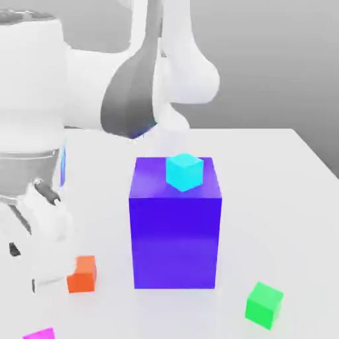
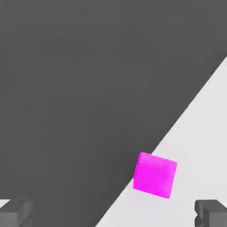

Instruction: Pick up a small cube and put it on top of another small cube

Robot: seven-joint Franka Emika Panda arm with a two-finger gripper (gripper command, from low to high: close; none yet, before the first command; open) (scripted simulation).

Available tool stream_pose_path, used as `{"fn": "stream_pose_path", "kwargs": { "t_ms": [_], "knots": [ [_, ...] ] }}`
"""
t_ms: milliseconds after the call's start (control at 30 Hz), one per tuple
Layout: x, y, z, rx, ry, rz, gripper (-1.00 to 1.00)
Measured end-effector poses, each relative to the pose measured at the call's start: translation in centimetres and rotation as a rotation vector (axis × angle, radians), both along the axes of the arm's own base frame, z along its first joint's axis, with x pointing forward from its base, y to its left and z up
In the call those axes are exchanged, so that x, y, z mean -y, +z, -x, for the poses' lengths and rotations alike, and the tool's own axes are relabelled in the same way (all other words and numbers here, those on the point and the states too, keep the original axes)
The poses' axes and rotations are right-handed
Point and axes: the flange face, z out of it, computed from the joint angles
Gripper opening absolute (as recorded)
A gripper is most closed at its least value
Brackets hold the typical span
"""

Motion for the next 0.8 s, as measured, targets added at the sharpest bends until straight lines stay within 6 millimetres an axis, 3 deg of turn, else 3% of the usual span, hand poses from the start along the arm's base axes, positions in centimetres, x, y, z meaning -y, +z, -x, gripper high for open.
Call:
{"fn": "stream_pose_path", "kwargs": {
  "t_ms": [133,267,300,500,567,667,700,800],
  "knots": [
    [2.0,-7.0,0.9,-0.069,-0.132,-0.063,0.0],
    [2.5,-13.4,1.2,-0.086,-0.167,-0.08,0.0],
    [2.5,-14.7,1.2,-0.087,-0.168,-0.08,-1.0],
    [2.5,-15.3,1.3,-0.086,-0.169,-0.08,-1.0],
    [2.5,-13.8,1.2,-0.086,-0.17,-0.081,-1.0],
    [2.4,-9.6,1.0,-0.078,-0.168,-0.083,-1.0],
    [1.2,-8.4,0.4,-0.066,-0.165,-0.089,-1.0],
    [-5.8,-6.2,-0.4,-0.052,-0.163,-0.109,-1.0]
  ]
}}
